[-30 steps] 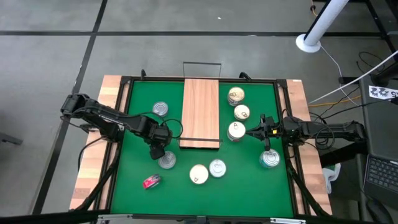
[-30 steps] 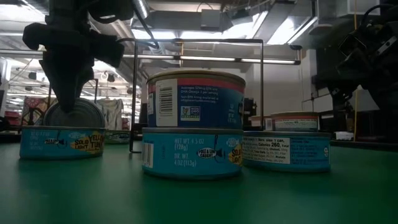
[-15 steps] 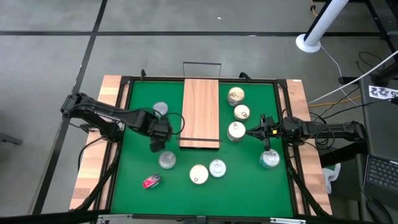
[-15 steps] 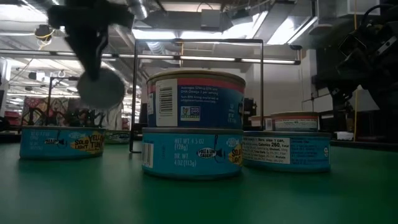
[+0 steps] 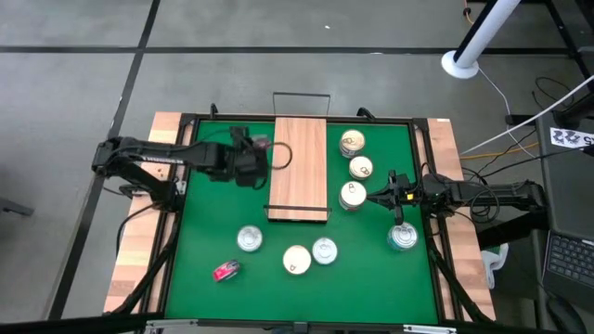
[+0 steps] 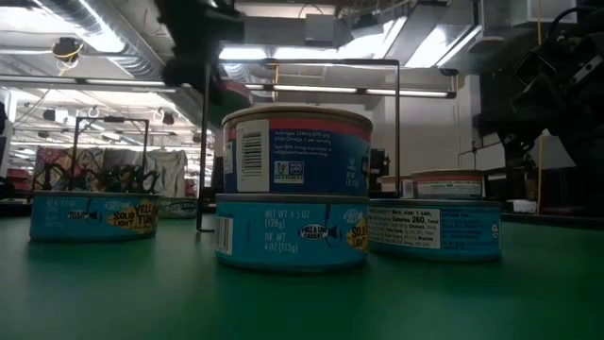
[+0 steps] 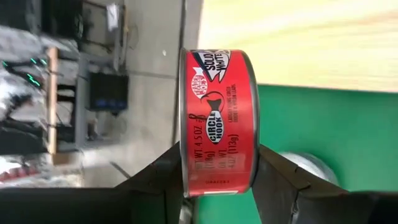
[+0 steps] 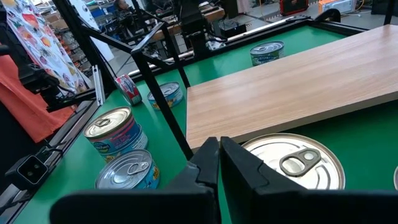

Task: Stack canned seafood by type on shelf
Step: Put the red tuna can on the shelf, then stack the red tuna can on top of the red tuna can on the shelf

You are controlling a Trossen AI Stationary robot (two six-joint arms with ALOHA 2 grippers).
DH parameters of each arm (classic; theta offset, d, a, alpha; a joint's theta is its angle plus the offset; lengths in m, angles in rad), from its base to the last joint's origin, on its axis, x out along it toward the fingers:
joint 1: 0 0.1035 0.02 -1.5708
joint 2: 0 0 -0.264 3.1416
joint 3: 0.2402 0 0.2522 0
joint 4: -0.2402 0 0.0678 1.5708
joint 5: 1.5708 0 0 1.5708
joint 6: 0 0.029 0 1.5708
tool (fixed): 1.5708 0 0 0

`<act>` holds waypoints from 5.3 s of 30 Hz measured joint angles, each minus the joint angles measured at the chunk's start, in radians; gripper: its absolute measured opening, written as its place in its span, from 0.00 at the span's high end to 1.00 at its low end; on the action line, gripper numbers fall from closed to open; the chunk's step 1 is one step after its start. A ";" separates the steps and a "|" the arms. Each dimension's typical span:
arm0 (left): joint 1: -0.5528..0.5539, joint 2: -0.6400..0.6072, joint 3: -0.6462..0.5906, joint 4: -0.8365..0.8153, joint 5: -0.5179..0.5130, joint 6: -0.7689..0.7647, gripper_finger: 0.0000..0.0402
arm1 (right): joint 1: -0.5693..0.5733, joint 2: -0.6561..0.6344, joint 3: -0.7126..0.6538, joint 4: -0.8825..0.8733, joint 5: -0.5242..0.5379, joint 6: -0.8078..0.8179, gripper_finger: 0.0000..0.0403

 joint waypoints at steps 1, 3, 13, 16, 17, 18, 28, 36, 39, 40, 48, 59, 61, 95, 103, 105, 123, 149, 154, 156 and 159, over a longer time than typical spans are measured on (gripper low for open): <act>0.025 0.000 -0.007 0.052 0.011 0.060 0.64 | 0.000 0.000 0.000 0.000 0.000 0.000 0.95; 0.077 0.000 -0.021 0.151 0.063 0.163 0.64 | 0.000 0.000 0.000 0.000 0.000 0.000 0.95; 0.278 0.032 -0.115 0.535 0.366 0.463 0.63 | 0.000 0.000 0.000 0.000 0.000 0.000 0.95; 0.308 0.082 -0.132 0.598 0.414 0.542 0.63 | 0.000 0.000 0.000 0.000 0.001 0.000 0.95; 0.317 0.101 -0.135 0.613 0.422 0.572 0.63 | 0.000 0.000 0.000 0.000 0.001 0.000 0.95; 0.324 0.125 -0.135 0.623 0.425 0.602 0.63 | 0.000 0.000 0.000 0.000 0.001 0.000 0.95; 0.371 0.333 -0.136 0.823 0.421 0.867 0.63 | 0.000 0.000 0.000 0.001 0.036 -0.001 0.95; 0.371 0.374 -0.133 0.839 0.413 0.954 0.62 | 0.000 0.000 0.000 0.001 0.037 0.000 0.95; 0.371 0.375 -0.133 0.831 0.414 0.954 0.59 | 0.000 0.000 0.000 0.001 0.037 0.000 0.95; 0.371 0.376 -0.134 0.831 0.413 0.954 0.58 | 0.000 0.000 0.000 0.001 0.037 0.000 0.95; 0.371 0.379 -0.136 0.833 0.394 0.931 0.45 | 0.000 0.000 0.000 0.001 0.037 0.001 0.95; 0.366 0.370 -0.136 0.837 0.235 0.901 0.40 | 0.000 0.000 0.000 0.000 0.037 0.002 0.95; 0.364 0.366 -0.136 0.833 0.225 0.880 0.40 | 0.000 0.000 0.000 0.001 0.037 0.002 0.95; -0.217 -0.203 -0.136 -0.016 0.473 -0.880 0.40 | 0.000 0.000 0.000 0.000 0.034 0.002 0.95; -0.378 -0.199 -0.136 -0.017 0.770 -1.203 0.40 | 0.000 0.000 0.000 0.000 0.034 0.002 0.95; -0.426 -0.199 -0.136 -0.017 0.814 -1.278 0.40 | 0.000 0.000 0.000 0.000 0.034 0.002 0.95; -0.712 -0.032 -0.135 0.075 0.907 -1.571 0.40 | 0.000 0.000 0.000 0.000 0.034 0.002 0.95; -0.759 0.202 -0.135 0.108 0.954 -1.496 0.44 | 0.000 0.000 0.000 0.000 0.034 0.002 0.95; -0.756 0.217 -0.135 0.108 0.953 -1.457 0.44 | 0.000 0.000 0.000 0.000 0.034 0.002 0.95; -0.750 0.216 -0.135 0.108 0.953 -1.457 0.44 | 0.000 0.000 0.000 0.000 0.034 0.002 0.95; -0.737 0.214 -0.133 0.104 0.949 -1.448 0.49 | 0.000 0.000 0.000 0.000 0.034 0.002 0.95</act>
